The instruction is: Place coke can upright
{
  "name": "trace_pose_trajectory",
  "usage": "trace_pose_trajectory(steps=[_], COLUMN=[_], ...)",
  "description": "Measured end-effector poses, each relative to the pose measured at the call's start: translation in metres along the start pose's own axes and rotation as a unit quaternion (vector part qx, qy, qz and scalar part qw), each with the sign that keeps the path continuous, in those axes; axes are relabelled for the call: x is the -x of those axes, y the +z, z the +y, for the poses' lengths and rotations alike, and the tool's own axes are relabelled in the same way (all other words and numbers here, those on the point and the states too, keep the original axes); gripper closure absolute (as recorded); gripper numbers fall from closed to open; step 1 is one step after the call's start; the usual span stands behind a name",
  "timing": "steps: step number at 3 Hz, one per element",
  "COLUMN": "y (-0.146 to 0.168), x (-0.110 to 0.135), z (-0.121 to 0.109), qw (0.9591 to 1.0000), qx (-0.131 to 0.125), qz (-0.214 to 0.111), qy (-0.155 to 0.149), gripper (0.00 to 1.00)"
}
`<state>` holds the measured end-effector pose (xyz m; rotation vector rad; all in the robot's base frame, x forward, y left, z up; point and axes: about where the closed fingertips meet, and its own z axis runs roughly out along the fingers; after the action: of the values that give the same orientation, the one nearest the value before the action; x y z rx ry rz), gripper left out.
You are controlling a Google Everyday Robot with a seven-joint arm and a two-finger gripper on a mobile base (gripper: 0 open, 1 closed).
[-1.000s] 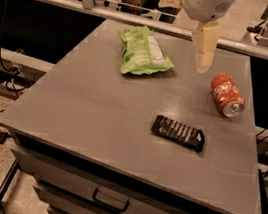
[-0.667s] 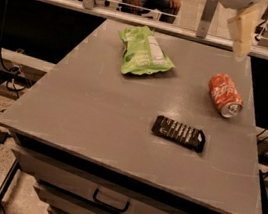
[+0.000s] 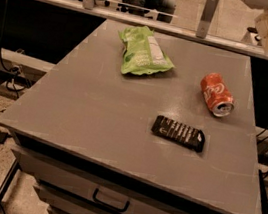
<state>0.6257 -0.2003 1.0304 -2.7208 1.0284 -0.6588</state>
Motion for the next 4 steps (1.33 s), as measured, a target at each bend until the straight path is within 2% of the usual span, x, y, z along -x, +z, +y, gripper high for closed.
trace_pose_trajectory(steps=[1, 2, 3, 4], y=[0.033, 0.082, 0.118, 0.119], x=[-0.017, -0.026, -0.034, -0.035], z=[0.019, 0.053, 0.074, 0.072], qw=[0.9997, 0.9954, 0.9843, 0.9852], qx=[0.012, 0.039, 0.038, 0.037], qz=[-0.02, -0.063, -0.087, -0.085], qy=[-0.002, -0.06, -0.149, -0.144], gripper=[0.0, 0.0, 0.0, 0.0])
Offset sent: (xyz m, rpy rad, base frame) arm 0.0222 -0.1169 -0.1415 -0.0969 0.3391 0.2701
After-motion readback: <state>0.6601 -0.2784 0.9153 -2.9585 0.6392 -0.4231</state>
